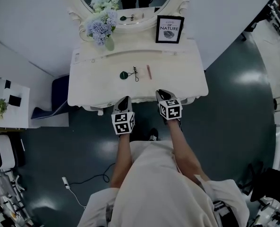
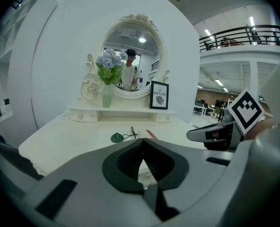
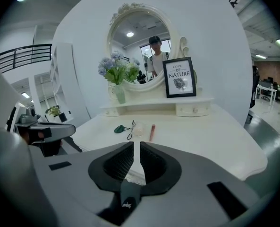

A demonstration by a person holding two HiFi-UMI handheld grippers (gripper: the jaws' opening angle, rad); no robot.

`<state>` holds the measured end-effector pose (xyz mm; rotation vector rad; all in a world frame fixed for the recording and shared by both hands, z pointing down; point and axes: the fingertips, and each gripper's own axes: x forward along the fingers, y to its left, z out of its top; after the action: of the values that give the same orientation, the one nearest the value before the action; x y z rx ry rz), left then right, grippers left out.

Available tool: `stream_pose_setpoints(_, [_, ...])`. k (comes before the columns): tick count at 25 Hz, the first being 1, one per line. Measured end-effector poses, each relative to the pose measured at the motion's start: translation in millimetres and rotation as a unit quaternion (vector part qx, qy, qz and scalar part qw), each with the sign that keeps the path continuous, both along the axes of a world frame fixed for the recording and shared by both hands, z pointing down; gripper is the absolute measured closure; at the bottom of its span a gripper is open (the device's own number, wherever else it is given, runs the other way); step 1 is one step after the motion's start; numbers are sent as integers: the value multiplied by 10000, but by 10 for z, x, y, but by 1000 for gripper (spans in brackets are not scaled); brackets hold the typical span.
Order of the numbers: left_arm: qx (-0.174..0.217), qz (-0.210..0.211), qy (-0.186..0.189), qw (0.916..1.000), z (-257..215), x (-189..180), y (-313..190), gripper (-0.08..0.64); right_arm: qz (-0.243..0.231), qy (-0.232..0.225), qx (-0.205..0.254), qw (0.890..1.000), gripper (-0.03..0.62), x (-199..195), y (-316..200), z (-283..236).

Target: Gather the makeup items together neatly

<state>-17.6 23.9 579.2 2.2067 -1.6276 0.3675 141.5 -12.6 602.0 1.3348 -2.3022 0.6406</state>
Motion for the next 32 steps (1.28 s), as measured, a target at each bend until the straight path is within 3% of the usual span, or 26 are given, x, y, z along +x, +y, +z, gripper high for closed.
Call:
stream_pose_setpoints(15, [66,-49,-36,10000,-7,66,281,546,-111,-325,-35,9994,551,89,246,29])
stream_pose_setpoints(32, [135,20,-62,9999,-26,82,265,546,-257,-212,-63,9994,552,47,310,71])
